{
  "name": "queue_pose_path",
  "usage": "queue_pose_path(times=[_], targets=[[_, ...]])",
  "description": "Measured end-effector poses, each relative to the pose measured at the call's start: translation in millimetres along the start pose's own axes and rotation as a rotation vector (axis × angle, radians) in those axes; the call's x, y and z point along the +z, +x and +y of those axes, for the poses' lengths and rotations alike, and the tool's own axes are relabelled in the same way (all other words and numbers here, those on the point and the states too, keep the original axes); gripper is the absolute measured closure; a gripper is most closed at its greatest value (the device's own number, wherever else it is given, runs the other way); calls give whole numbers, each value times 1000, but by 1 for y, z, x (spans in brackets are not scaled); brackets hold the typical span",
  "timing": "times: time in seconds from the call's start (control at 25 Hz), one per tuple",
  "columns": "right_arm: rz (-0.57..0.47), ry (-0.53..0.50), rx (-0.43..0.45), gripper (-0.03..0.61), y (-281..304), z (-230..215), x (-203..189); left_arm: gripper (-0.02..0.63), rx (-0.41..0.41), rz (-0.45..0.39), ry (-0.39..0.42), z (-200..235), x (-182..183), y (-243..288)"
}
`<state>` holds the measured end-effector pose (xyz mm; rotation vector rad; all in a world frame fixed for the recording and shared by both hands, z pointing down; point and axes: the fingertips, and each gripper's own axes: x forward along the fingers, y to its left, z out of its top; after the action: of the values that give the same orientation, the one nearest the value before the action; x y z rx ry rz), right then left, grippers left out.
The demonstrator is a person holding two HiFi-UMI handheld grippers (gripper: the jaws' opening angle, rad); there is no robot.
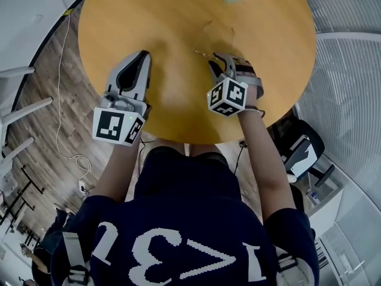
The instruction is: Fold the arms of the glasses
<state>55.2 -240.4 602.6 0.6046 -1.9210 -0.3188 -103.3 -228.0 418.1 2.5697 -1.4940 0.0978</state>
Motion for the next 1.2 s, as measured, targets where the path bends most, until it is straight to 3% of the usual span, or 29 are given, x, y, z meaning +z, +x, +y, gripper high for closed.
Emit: queue_pose_path(times=[0.12, 0.2, 0.52, 0.84, 1.2], targets=[[43, -74, -11, 446, 10, 3, -2, 588, 3, 7, -6, 2, -4, 0], [58, -104, -21, 489, 14, 3, -3, 588, 8, 11, -8, 4, -6, -1], [64, -130, -39, 532, 13, 1, -4, 588, 23, 8, -10, 7, -7, -5], [-61, -122, -62, 537, -32, -15, 12, 588, 7, -16, -1, -4, 5, -5], [-220, -75, 81, 537, -118, -31, 43, 588, -151, -17, -2, -31, 31, 3]])
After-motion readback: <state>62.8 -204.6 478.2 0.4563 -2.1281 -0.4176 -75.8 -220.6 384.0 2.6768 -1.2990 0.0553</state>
